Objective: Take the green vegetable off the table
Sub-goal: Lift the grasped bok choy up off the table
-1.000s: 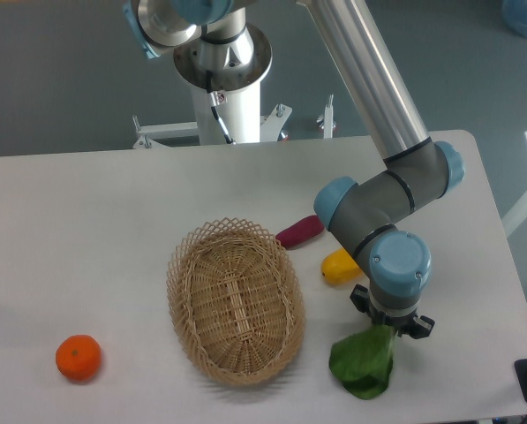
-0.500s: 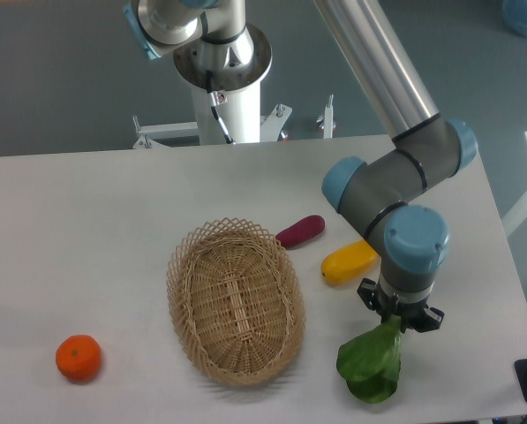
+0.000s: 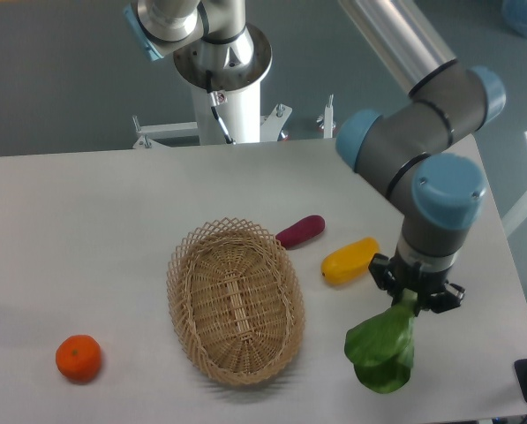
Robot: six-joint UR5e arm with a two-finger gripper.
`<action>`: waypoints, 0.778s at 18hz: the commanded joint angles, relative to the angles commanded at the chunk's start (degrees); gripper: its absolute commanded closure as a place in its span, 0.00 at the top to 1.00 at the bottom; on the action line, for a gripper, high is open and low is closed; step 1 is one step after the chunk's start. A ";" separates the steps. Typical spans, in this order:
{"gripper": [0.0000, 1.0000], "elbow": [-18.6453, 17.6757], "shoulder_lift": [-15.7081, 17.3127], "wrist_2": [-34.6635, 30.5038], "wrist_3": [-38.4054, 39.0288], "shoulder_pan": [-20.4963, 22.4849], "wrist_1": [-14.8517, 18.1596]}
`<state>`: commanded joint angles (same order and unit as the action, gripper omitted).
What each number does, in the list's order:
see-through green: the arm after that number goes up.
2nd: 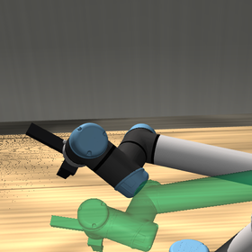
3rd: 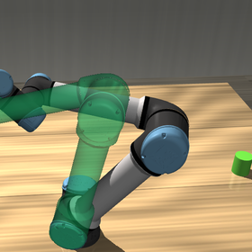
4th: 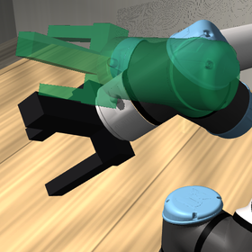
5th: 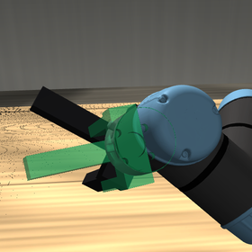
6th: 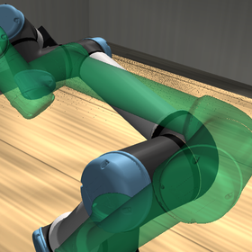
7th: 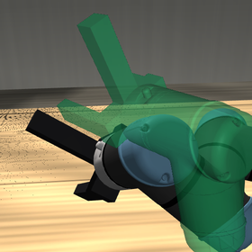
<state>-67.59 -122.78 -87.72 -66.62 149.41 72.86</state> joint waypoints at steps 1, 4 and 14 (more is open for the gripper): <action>0.05 0.00 0.00 0.09 -0.61 0.26 0.09; 0.06 0.26 -0.17 0.00 -4.21 0.44 1.49; 0.09 2.64 -0.44 -0.52 -12.31 1.93 5.54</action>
<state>-64.95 -123.22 -88.24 -78.92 151.35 78.40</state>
